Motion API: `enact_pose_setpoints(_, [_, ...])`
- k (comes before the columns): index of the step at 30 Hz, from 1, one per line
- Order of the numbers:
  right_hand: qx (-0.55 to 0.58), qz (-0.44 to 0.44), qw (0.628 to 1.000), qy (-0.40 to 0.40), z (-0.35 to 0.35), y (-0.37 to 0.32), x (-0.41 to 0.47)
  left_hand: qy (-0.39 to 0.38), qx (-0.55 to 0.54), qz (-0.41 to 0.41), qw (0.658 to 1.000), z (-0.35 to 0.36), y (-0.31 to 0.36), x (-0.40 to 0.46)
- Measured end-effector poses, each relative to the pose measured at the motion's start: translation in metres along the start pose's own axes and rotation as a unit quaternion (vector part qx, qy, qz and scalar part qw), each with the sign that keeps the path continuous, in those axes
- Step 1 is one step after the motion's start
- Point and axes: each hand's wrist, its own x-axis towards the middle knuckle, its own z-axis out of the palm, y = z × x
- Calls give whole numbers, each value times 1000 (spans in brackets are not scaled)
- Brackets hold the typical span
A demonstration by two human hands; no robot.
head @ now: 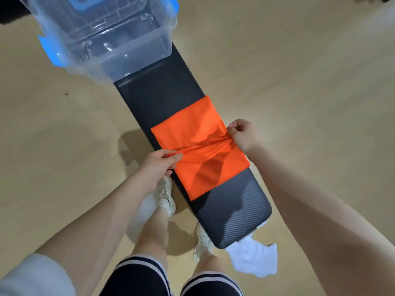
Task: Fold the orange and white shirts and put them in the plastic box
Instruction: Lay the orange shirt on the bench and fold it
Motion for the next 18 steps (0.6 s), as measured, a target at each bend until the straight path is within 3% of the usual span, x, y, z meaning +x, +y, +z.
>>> enact_pose_setpoints(5, [71,58,996,7,35,-38,62,-37,110,66,991,-40,23,63])
enact_pose_setpoints(9, [-83,76,993,-48,52,-34,87,22,187,97,977,-44,13,96])
enact_pose_setpoints(11, [-168,37,985,-26,55,-30,92,35,175,123,976,-44,8,100])
enact_pose_setpoints(15, [-105,36,994,4,50,-29,98,27,110,102,988,-49,3,98])
enact_pose_setpoints(18, [-105,49,993,17,49,-24,93,113,77,79,987,-48,-2,101])
